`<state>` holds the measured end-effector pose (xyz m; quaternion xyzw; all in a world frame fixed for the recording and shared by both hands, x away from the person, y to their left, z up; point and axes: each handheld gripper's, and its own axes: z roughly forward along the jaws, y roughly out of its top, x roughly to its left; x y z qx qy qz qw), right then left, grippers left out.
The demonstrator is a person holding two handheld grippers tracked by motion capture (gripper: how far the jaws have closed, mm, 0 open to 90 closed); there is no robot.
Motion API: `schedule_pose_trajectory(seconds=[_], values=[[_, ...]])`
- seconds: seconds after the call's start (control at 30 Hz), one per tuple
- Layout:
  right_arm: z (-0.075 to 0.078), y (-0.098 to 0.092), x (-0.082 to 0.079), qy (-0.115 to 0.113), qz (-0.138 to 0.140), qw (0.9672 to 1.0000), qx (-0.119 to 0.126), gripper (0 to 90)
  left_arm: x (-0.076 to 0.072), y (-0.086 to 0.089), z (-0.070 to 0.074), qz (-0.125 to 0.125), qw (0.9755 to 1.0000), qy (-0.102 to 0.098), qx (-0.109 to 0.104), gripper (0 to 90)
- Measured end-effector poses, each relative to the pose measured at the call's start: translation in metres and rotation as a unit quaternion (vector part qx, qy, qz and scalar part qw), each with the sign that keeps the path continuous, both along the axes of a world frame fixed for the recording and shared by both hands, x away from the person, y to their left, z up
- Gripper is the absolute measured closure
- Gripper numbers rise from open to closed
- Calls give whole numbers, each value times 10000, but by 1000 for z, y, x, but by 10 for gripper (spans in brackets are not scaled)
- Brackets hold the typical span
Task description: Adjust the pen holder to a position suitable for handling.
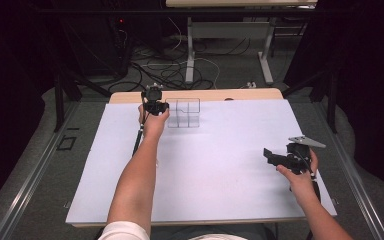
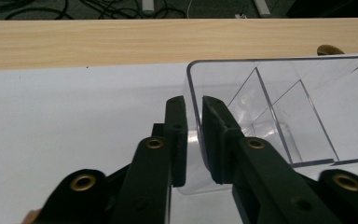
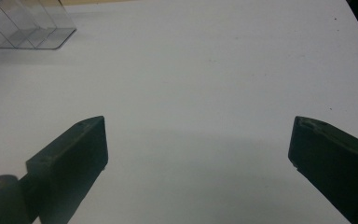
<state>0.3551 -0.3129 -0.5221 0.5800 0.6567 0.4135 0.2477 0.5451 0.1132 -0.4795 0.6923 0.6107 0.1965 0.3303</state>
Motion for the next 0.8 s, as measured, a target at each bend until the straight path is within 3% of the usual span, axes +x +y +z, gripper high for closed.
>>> schedule_pose_trajectory(seconds=[0.07,0.2,0.33,0.63,0.8], values=[[0,0,0,-5,5,10000,3,47,-1,-2,0,45,10000,-37,69,847],[0,1,0,27,-4,10000,23,53,-1,-1,1,99,9999,3,-20,862],[-1,1,0,43,10,10000,21,57,-2,-7,1,115,9998,-38,159,882],[-1,1,1,59,-6,10000,33,64,-6,-8,4,260,9995,120,134,885],[-2,1,1,55,13,10000,23,65,-13,-9,5,294,9995,134,-4,885]])
